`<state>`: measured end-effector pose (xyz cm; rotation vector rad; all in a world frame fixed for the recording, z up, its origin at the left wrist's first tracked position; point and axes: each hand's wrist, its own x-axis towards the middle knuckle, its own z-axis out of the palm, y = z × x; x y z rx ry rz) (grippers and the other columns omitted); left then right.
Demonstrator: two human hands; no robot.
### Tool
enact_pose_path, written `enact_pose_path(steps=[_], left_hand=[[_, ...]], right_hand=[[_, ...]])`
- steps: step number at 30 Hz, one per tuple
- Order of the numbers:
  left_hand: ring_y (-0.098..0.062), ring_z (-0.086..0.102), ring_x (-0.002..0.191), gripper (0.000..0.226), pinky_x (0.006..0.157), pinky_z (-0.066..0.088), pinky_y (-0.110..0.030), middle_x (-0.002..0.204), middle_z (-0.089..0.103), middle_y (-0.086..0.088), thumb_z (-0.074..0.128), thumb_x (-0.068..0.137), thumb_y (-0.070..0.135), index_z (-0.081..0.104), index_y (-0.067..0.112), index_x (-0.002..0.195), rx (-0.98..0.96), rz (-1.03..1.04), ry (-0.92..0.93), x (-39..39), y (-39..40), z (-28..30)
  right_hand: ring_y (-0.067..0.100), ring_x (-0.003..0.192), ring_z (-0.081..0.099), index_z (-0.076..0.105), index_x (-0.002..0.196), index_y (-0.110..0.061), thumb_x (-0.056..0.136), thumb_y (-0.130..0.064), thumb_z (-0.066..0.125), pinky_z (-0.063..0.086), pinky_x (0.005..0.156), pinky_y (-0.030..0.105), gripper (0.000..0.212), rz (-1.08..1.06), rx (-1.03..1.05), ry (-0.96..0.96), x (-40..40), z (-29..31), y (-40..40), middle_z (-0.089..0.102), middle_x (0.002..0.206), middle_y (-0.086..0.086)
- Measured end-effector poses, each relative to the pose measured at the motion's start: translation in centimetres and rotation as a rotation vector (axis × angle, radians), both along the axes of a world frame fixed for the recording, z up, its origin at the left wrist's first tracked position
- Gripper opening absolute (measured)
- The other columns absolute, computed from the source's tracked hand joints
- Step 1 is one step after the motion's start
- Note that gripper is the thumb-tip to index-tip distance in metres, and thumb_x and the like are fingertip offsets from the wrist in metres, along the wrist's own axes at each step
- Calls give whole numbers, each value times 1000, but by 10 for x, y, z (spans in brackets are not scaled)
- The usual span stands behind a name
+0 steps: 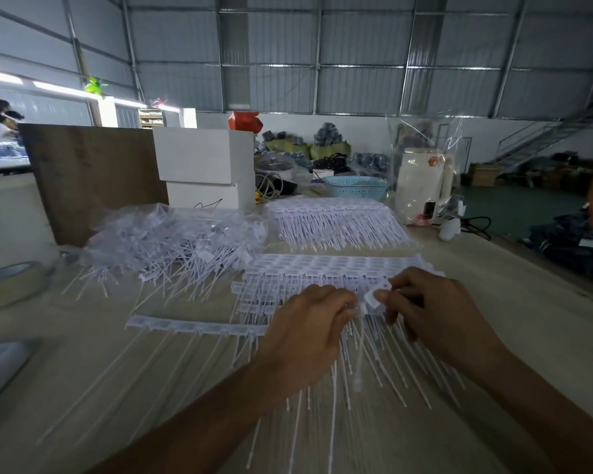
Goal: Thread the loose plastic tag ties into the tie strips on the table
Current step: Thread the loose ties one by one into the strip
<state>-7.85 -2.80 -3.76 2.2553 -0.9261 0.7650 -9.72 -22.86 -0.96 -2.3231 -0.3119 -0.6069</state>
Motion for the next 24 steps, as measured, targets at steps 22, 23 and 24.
enact_pose_path(steps=[22,23,24], left_hand=[[-21,53,85,22,66,49,-37,93,62,-1,60,95,8,69,12,115,41,-79,-210,-7,-5,-1],[-18,53,86,21,68,48,-35,94,62,0,58,98,14,69,14,116,21,-83,-223,-8,-6,-1],[-17,53,87,23,71,48,-33,96,62,2,55,101,22,68,16,118,-2,-84,-209,-9,-8,-2]], right_hand=[[8,54,56,69,70,-25,95,-35,63,40,56,25,27,-313,-284,-111,5,11,-35,62,59,-8],[9,53,55,64,65,-26,96,-36,61,37,56,25,32,-317,-245,-86,5,14,-39,60,56,-9],[10,51,55,61,63,-24,97,-38,60,37,55,26,36,-287,-158,-50,4,15,-39,59,54,-7]])
